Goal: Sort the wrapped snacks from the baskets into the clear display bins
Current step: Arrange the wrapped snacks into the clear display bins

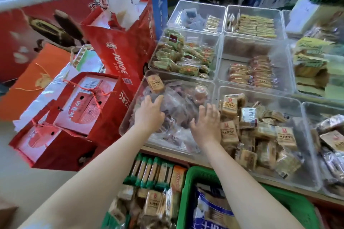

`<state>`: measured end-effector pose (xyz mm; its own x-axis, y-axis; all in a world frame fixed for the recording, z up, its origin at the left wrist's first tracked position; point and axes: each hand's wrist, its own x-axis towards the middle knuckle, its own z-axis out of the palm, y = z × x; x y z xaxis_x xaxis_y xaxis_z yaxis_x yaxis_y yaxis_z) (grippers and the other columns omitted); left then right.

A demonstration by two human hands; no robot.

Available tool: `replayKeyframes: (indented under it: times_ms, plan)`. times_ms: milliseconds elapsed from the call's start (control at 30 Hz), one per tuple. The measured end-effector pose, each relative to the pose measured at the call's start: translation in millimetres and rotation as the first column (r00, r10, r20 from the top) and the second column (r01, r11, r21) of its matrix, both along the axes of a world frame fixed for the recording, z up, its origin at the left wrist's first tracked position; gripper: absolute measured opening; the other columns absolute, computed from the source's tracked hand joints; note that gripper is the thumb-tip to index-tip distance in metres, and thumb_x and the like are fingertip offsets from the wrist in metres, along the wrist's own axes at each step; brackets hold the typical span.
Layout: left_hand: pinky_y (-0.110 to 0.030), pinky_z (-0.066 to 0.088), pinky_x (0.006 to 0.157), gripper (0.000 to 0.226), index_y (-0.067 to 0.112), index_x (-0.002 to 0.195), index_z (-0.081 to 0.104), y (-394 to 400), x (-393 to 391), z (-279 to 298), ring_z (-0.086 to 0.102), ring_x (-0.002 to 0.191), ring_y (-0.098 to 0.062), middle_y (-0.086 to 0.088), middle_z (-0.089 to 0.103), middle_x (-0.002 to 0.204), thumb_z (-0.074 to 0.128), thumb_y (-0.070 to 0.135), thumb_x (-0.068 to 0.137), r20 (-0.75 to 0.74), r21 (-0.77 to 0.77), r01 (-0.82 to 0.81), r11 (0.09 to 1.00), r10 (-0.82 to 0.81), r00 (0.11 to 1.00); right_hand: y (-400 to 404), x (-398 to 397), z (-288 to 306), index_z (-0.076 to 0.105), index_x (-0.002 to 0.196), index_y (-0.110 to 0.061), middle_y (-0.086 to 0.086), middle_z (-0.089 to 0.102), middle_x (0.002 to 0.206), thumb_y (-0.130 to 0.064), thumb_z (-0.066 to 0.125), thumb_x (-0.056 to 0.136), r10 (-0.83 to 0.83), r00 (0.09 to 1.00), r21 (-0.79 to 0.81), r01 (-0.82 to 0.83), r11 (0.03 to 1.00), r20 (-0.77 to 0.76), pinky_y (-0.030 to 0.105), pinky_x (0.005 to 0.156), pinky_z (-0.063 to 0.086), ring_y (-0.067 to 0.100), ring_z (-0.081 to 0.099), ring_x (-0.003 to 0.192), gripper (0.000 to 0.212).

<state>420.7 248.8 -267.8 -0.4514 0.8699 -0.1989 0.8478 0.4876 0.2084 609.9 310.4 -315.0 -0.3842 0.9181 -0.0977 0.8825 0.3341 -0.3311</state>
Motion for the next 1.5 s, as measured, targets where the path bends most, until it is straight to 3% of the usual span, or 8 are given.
replayKeyframes:
  times_ms: [400,700,933,1067,1200,1300,1400,1500]
  plan:
    - [-0.046,0.040,0.094,0.072,0.043,0.156,0.003,79.4,-45.9,-37.9,0.040,0.123,-0.036,-0.023,0.034,0.139,0.046,0.037,0.099,-0.177,-0.140,0.030,0.990,-0.055,0.983,-0.4,-4.7,-10.0,0.037,0.144,-0.014,0.014,0.029,0.158,-0.034,0.052,0.093,-0.040,0.995,0.099,0.030,0.995,0.094,0.046,0.125,0.013,0.032,0.021,0.148,0.057]
    - [-0.040,0.042,0.070,0.049,0.032,0.142,0.036,50.3,-27.5,-18.0,0.051,0.103,-0.036,-0.020,0.038,0.126,0.050,0.028,0.095,-0.037,0.094,0.092,0.991,-0.089,0.995,-2.5,-4.9,-3.4,0.037,0.146,-0.016,0.013,0.026,0.160,-0.037,0.052,0.095,-0.045,0.996,0.081,0.039,0.996,0.072,0.043,0.124,0.005,0.030,0.019,0.149,0.058]
    - [-0.034,0.042,0.060,0.055,0.037,0.140,0.033,-36.9,43.8,10.1,0.052,0.094,-0.030,-0.012,0.039,0.119,0.053,0.025,0.091,-0.006,0.106,0.325,0.940,-0.326,0.945,-19.7,8.2,24.9,0.067,0.109,-0.009,0.010,0.058,0.133,-0.023,0.044,0.096,-0.194,0.852,0.022,0.234,0.972,-0.487,0.038,0.117,0.029,0.013,0.041,0.133,0.029]
    - [-0.029,0.046,0.068,0.058,0.038,0.146,0.024,-57.3,96.8,18.9,0.043,0.087,-0.020,-0.011,0.037,0.125,0.049,0.027,0.095,0.012,0.078,0.509,0.857,-0.511,0.859,-47.6,53.1,76.3,0.060,0.110,-0.019,-0.007,0.061,0.094,-0.033,0.048,0.104,-0.330,0.648,-0.395,0.049,0.917,-0.686,0.021,0.084,0.049,-0.006,0.058,0.091,0.019]
    - [-0.035,0.057,0.070,0.064,0.039,0.146,0.023,-57.0,150.6,13.1,0.056,0.095,-0.026,-0.014,0.034,0.137,0.047,0.021,0.090,0.018,0.155,0.696,0.701,-0.707,0.707,-49.4,120.7,79.3,0.065,0.110,-0.025,0.000,0.070,0.102,-0.039,0.064,0.094,-0.459,0.725,-0.641,0.032,0.767,-0.513,0.022,0.061,0.053,0.011,0.066,0.085,0.021]
    - [-0.040,0.054,0.093,0.082,0.049,0.153,0.002,-54.3,182.0,-2.3,0.046,0.129,-0.031,-0.014,0.015,0.161,0.049,0.021,0.092,0.013,0.147,0.693,0.706,-0.702,0.712,-44.2,169.6,74.8,0.064,0.117,-0.022,-0.004,0.069,0.108,-0.044,0.066,0.091,-0.604,0.617,-0.575,0.282,0.768,-0.504,0.030,0.080,0.053,0.015,0.065,0.099,0.034]
    - [-0.050,0.016,0.123,0.077,0.040,0.155,-0.010,-59.8,198.6,-17.7,0.000,0.152,-0.034,-0.016,-0.007,0.165,0.041,0.035,0.098,-0.007,0.033,0.556,0.831,-0.556,0.831,-34.2,209.3,71.7,0.056,0.122,-0.015,-0.004,0.062,0.108,-0.036,0.062,0.096,-0.641,0.544,-0.307,0.582,0.753,-0.541,0.028,0.074,0.046,0.020,0.060,0.102,0.033]
    - [-0.048,-0.002,0.124,0.077,0.022,0.157,-0.012,-68.0,201.2,-34.7,-0.023,0.149,-0.032,-0.017,-0.022,0.162,0.031,0.052,0.100,-0.048,-0.095,0.471,0.877,-0.477,0.878,-19.1,236.2,56.1,0.051,0.135,-0.014,0.005,0.057,0.127,-0.026,0.053,0.101,-0.517,0.759,0.081,0.589,0.804,-0.395,0.037,0.096,0.045,0.027,0.049,0.125,0.035]
